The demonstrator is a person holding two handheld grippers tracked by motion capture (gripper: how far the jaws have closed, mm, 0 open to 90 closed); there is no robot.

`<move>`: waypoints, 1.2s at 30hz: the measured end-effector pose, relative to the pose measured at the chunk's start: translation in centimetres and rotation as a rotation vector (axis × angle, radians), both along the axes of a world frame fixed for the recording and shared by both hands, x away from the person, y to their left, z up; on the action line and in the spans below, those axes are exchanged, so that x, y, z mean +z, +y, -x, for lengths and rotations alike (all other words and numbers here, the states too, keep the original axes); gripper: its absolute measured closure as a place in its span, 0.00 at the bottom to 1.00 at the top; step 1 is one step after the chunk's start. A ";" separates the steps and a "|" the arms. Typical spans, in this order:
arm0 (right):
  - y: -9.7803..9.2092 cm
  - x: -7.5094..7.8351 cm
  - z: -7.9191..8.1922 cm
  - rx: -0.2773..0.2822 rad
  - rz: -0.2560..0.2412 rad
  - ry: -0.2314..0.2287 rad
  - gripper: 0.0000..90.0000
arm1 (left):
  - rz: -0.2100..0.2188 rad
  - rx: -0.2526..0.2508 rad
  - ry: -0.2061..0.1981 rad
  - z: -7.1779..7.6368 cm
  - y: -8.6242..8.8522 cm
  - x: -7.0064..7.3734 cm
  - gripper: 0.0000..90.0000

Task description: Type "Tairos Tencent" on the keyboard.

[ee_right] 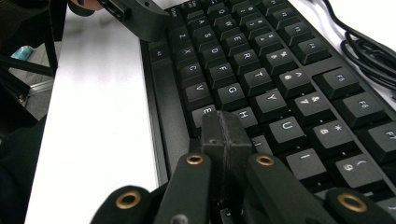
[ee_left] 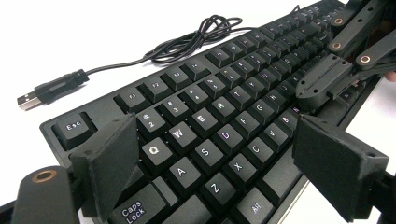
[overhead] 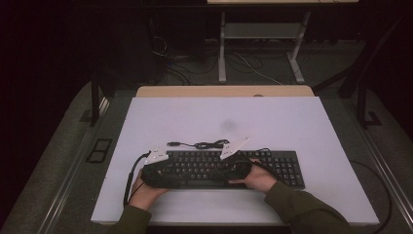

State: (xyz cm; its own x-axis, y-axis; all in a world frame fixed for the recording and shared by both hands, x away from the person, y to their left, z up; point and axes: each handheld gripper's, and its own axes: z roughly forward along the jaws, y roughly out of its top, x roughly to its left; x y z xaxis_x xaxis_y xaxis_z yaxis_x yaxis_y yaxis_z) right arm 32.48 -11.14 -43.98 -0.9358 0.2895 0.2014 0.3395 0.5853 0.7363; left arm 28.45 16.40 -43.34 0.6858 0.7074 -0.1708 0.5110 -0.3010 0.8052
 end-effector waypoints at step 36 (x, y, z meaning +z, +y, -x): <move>-2.5 0.8 -0.7 -0.140 -0.069 -0.014 0.42 | 0.001 -0.089 -0.001 -0.2 -0.7 0.2 0.63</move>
State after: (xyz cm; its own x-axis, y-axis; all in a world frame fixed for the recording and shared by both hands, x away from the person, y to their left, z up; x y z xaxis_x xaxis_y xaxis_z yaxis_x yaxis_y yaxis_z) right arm 33.14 -13.63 -43.18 -0.8903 0.4028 0.2126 0.4034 0.4807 0.7786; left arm 28.67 15.70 -43.17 0.7462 0.6435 -0.1707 0.4813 -0.3443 0.8061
